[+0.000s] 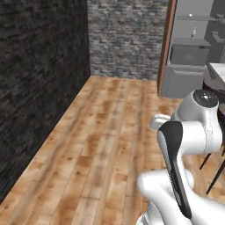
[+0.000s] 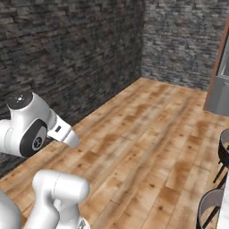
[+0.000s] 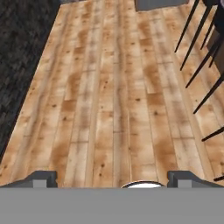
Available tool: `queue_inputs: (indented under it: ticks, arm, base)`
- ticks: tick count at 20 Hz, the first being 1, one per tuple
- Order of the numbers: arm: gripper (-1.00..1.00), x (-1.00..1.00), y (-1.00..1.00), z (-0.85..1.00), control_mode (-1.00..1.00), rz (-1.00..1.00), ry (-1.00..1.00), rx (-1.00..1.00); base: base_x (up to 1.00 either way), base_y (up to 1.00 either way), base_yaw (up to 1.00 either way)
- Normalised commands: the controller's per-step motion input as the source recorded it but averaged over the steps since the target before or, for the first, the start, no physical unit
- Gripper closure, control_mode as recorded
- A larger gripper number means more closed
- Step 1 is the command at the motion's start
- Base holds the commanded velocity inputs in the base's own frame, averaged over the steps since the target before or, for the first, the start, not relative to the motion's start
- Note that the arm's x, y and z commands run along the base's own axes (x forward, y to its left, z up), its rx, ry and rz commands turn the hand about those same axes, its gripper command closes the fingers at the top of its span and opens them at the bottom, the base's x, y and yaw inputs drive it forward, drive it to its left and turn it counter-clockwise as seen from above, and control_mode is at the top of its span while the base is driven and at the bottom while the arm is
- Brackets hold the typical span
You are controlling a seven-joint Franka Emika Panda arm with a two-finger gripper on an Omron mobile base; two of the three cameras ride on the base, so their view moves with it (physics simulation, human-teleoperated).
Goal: Pick the egg and butter from the fridge and place them by the bowl for mixing.
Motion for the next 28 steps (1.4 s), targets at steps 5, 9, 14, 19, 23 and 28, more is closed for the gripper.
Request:
queue_inputs:
  ticks: [5, 9, 14, 19, 23, 28]
  arm:
    - [-1.0, 0.0, 0.0, 0.0, 1.0, 0.0, 0.0, 0.0]
    - [-1.0, 0.0, 0.0, 0.0, 1.0, 0.0, 0.0, 0.0]
    - [-1.0, 0.0, 0.0, 0.0, 1.0, 0.0, 0.0, 0.0]
    - [-1.0, 0.0, 0.0, 0.0, 1.0, 0.0, 0.0, 0.0]
    - [-1.0, 0.0, 0.0, 0.0, 1.0, 0.0, 0.0, 0.0]
    - [-1.0, 0.0, 0.0, 0.0, 1.0, 0.0, 0.0, 0.0]
  base:
    - [0.82, 0.17, -0.03]
    - [0.79, 0.12, -0.05]
    - [0.65, 0.16, -0.25]
    - [0.58, 0.17, -0.33]
    - [0.59, 0.18, -0.33]
    - [0.62, 0.18, -0.3]
